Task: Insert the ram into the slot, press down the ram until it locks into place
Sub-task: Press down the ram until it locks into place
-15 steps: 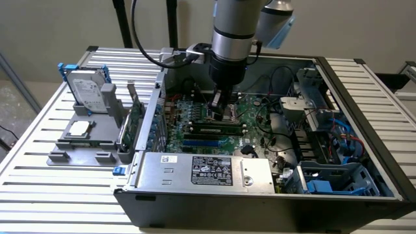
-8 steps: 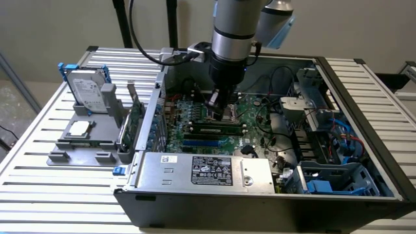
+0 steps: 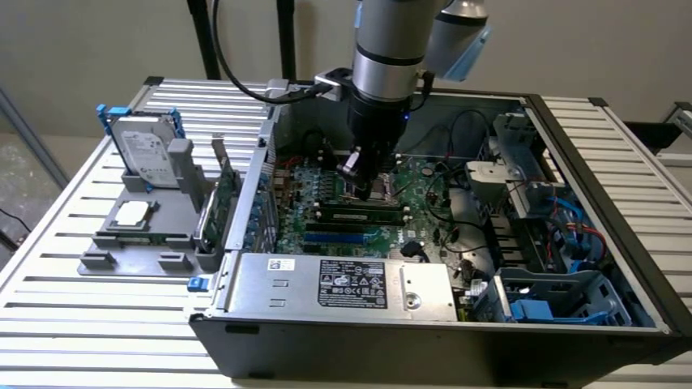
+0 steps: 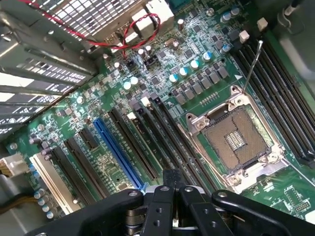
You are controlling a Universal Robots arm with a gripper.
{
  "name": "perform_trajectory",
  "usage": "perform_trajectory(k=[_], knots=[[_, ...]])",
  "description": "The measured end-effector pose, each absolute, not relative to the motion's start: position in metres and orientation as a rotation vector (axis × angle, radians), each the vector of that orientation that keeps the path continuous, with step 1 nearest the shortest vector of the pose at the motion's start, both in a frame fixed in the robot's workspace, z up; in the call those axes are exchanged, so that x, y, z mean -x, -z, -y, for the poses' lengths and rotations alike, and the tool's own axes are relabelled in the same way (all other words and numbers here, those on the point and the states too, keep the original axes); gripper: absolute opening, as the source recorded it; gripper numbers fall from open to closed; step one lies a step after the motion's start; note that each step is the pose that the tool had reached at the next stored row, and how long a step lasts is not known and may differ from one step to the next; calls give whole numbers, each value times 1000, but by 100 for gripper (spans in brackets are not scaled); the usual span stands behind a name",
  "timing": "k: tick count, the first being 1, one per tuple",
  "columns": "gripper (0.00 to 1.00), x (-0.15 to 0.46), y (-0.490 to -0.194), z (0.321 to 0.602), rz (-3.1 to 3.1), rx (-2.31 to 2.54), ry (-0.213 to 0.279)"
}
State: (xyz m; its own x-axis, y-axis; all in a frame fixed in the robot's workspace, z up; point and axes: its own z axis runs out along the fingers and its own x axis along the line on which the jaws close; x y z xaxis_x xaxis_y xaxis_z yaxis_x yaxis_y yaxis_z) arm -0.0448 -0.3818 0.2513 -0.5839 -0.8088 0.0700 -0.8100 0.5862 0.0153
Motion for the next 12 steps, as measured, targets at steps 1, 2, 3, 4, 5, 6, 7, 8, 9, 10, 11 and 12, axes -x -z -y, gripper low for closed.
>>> perform_trajectory(k=[1,2,3,4,5,6,7,8,9,10,11,12], knots=[[11,45,-251,382,2744,-1380,-28],[11,45,-251,382,2754,-1360,-28],[11,45,-251,382,2762,-1342,-28],[11,45,-251,382,2770,-1325,-28],[11,45,-251,382,2779,-1306,-28],[11,45,-251,382,2786,-1289,-28],[11,45,-252,382,2794,-1271,-29],[11,45,-252,382,2801,-1254,-29],[11,45,-252,382,2809,-1236,-30],[11,45,-252,382,2816,-1218,-31],[11,45,-252,382,2823,-1201,-31],[11,45,-252,382,2829,-1184,-32]])
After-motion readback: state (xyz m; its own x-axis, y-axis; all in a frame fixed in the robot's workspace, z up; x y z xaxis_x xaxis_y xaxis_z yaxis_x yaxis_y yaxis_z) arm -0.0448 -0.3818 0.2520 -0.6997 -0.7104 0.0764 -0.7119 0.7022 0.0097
